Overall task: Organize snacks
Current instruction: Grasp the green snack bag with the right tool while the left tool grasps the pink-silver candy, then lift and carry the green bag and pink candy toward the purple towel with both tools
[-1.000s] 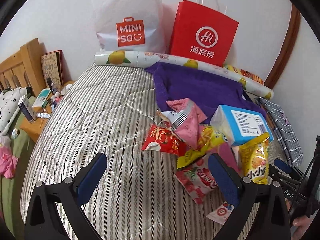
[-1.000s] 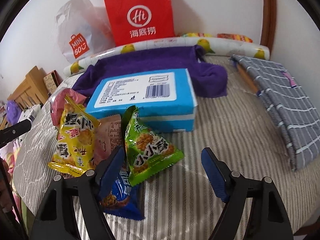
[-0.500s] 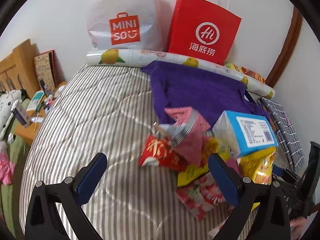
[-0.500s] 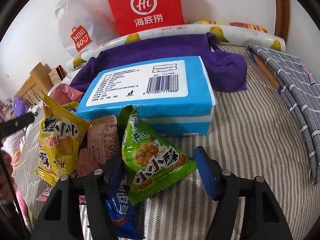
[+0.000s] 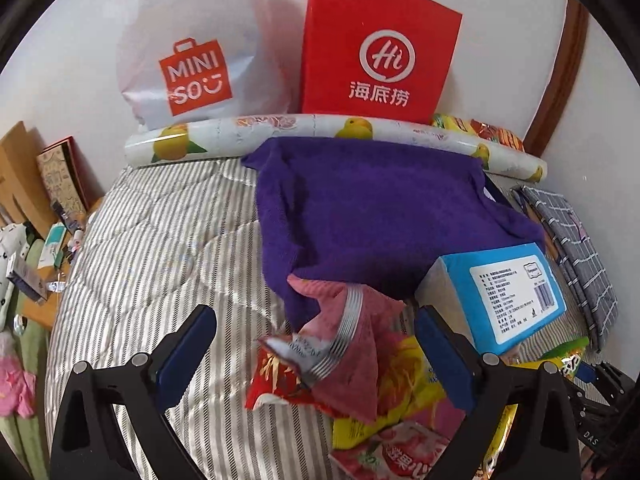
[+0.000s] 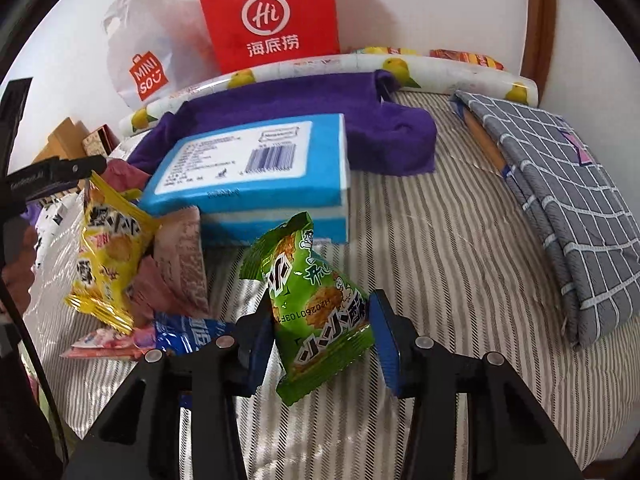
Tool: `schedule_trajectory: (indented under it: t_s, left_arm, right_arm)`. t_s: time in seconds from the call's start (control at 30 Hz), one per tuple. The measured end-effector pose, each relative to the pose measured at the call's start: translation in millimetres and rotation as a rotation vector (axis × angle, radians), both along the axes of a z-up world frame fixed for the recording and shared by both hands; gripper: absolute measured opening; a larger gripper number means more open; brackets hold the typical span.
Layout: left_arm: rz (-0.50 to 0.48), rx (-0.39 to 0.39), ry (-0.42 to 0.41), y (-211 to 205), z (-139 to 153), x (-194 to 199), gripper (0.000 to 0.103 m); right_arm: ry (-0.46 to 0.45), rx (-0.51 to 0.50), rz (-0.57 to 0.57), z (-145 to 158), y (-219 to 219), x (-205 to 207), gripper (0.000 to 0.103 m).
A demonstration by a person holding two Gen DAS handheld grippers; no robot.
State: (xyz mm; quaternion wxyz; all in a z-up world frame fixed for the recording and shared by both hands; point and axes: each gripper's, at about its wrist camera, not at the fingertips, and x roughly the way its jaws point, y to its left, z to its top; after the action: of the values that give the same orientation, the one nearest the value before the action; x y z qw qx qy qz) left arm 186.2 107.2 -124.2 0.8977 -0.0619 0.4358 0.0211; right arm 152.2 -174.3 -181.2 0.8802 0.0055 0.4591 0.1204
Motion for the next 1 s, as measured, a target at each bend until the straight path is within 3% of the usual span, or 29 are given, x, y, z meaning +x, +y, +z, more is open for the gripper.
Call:
schedule_trajectory:
  t_s: [0.17,0.23,0.3,0.5,1.0]
  left_arm:
    - [-0.025,-0.015,0.038,-1.6,-11.9,5.0,0.088]
    - [-0.026,-0.001,0.052,-2.6,-16.3,4.7,0.078]
    - [-0.037,-0.001,0.066,-1.9,-20.4,4.6,0.060]
    - [-0.024,-0.056,0.048,10.3,-17.5,-4.0,0.054]
    - [-0.035,-0.090,-0.009,6.3,18.7,-55.2,0.054]
  right_arm:
    - [-0.011,-0.027,-0.001,-3.9,3.8,-1.9,0.049]
    - [-0.013,-0.043,-0.001,-5.6,6.0,-1.6,0.049]
    - [-0.010,-0.047,-0.009,-5.9,7.1,-0.1,0.049]
    - [-0.007,-0.043,-0.033,-3.7,7.1,-1.0,0.046]
    - [-0.058,-0.026,-0.043,29.9,12.7,-29.1,0.045]
